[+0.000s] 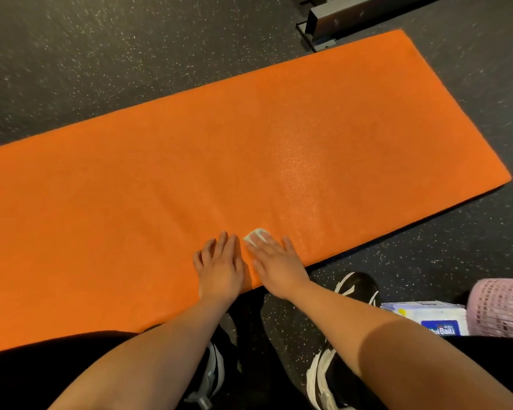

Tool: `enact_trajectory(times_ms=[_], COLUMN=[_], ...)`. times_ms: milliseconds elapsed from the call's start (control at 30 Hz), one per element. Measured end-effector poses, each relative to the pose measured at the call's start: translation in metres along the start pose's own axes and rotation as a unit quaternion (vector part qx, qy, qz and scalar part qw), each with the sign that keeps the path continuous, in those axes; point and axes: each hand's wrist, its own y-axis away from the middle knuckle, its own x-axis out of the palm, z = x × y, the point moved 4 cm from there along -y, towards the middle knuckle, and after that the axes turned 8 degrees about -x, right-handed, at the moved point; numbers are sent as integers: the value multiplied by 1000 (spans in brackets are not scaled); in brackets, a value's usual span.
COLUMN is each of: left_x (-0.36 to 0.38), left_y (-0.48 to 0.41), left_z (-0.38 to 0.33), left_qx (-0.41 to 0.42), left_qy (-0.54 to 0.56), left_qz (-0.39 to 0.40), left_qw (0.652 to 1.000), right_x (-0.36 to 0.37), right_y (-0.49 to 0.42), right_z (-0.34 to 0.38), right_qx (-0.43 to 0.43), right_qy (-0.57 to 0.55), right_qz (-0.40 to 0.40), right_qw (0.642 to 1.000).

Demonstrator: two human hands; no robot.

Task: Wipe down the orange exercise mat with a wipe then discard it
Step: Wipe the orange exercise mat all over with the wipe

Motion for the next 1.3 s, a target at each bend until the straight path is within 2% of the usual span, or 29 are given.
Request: enact_trajectory(times_ms=[67, 133, 200, 267, 367, 467, 533, 567, 633, 700, 767, 867, 933, 1000, 1100, 1167, 1233, 1300], left_x=[1, 0, 0, -1, -1, 0, -2, -2, -3, -2, -1, -1, -2, -3, -3, -4, -6, -9], left_y=[1, 2, 3, 3, 7, 11, 12, 12, 12, 12, 12, 12, 15, 19, 19, 18, 17, 17], left_z=[-2, -2, -2, -2, -1, 0, 0, -1, -1, -1, -1, -1, -1, -1, -1, -2, -2, -2], left_qx=[8, 12, 15, 13, 5, 10, 16, 19, 20, 21, 21, 25, 36, 46, 42, 39, 39, 37], left_qy=[-39, -59, -63, -53, -30, -18, -18, -22, -26, -28, -28, -26, -25, -30, -34, -33, -25, -11], left_qz=[11, 20, 24, 25, 29, 35, 38, 42, 50, 55, 57, 52, 44, 31, 36, 43, 45, 48], left_qw=[999, 998, 998, 998, 999, 999, 999, 999, 998, 998, 998, 998, 998, 998, 998, 998, 998, 998], right_x=[-6, -8, -4, 2, 14, 7, -1, -5, -11, -8, -4, 3, 2, -1, -8, -8, -7, -7], right_y=[8, 13, 15, 17, 24, 28, 27, 27, 30, 31, 30, 26, 26, 30, 37, 36, 28, 19], right_z=[-18, -28, -18, 7, 39, 33, 16, 3, -18, -16, 4, 36, 37, 26, 2, 1, 15, 34], right_qx=[85, 206, 257, 210, 68, 26, 53, 97, 198, 230, 190, 81, 48, 59, 187, 219, 173, 91], right_qy=[6, -51, -94, -95, -84, -76, -31, -26, -48, -58, -67, -78, -65, -23, -22, -36, -49, -52], right_qz=[-23, -57, -79, -80, -46, -25, -27, -31, -39, -39, -44, -30, -12, -4, -18, -21, -13, 4], right_qw=[996, 976, 959, 970, 993, 996, 998, 994, 978, 971, 979, 993, 997, 998, 982, 975, 984, 995])
